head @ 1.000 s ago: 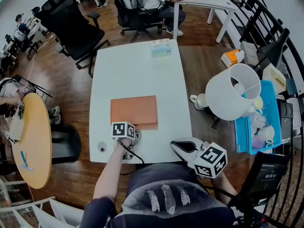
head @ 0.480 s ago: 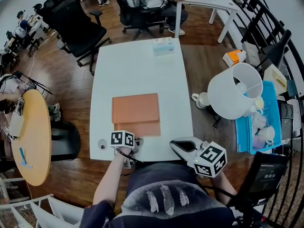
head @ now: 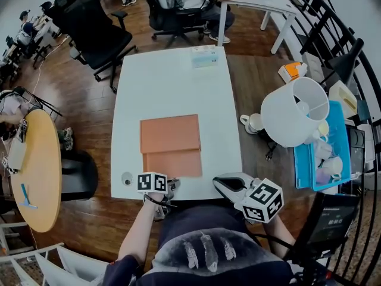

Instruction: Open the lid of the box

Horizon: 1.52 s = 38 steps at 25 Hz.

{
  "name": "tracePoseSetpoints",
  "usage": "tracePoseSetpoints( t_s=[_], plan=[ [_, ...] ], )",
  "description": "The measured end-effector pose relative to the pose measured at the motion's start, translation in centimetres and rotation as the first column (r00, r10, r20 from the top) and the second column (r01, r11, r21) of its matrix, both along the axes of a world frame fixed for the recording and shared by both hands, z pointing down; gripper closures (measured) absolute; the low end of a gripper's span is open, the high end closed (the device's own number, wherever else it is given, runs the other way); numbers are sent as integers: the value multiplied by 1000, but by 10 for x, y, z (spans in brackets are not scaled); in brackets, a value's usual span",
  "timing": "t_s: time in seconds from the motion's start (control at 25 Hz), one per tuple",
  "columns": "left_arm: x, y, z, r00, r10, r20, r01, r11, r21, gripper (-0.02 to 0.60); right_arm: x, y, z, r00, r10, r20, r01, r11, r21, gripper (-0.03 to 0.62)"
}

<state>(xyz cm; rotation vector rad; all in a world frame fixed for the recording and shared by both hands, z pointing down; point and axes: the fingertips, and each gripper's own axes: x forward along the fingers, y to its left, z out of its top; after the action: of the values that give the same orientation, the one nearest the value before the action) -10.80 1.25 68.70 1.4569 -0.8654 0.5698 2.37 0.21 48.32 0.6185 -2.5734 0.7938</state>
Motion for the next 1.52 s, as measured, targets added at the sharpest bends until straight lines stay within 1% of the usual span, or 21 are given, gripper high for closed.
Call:
tracePoseSetpoints(
  t_s=[0.16,0.32,0.48,0.64,0.84,1.0,1.08,1.12,1.16,1.2,1.24,1.28,1.32,1.4,1.44,1.52],
  plan=[
    [2,11,0,1000,13,-21,-13,1000,-4,499,-4,5,1,1000,-3,-10,3,1000,-2,591],
    [-3,21,-2,998,-20,-54,20,1000,-5,502,-5,7,1,1000,8,-8,-8,1000,-2,591],
    [-2,21,-1,998,-16,-54,16,1000,4,500,-7,12,3,1000,2,-13,-2,1000,-6,591],
    [-1,22,-1,997,-23,-78,22,1000,-2,499,-5,16,3,1000,3,-20,-3,1000,-4,591],
    [4,32,-4,993,5,-114,-5,1000,-2,502,-3,20,5,999,5,-33,-5,1000,-4,591],
    [0,45,-13,993,2,-122,-1,1000,3,505,-4,21,5,999,-2,-32,2,1000,-5,591],
    [-4,53,-27,991,36,-128,-31,999,36,508,-4,21,4,999,-4,-33,4,1000,0,591],
    [-5,54,-40,989,62,-136,-52,996,76,526,-3,20,3,999,-4,-33,4,1000,6,591],
    [-6,52,-58,984,96,-148,-76,988,137,561,-2,18,1,1000,-4,-30,5,1000,13,591],
    [-6,47,-82,977,143,-159,-106,970,220,565,-1,14,-3,1000,-4,-24,5,1000,22,591],
    [-7,39,-110,966,199,-164,-139,938,318,565,0,9,-7,1000,-3,-16,4,999,34,591],
    [-8,28,-141,953,258,-160,-170,890,422,565,2,3,-12,1000,-2,-9,2,999,47,591],
    [-9,16,-172,939,313,-145,-198,832,518,565,4,-3,-19,1000,1,-3,-1,998,64,591],
    [-14,-7,-233,913,399,-89,-242,701,671,566,7,-17,-34,1000,7,-7,-6,993,114,591],
    [-16,-16,-261,902,429,-51,-262,636,726,566,8,-23,-42,1000,7,-12,-5,989,147,591],
    [-18,-30,-309,877,479,34,-312,515,798,566,7,-34,-62,1000,-1,-4,2,978,209,591]
  ],
)
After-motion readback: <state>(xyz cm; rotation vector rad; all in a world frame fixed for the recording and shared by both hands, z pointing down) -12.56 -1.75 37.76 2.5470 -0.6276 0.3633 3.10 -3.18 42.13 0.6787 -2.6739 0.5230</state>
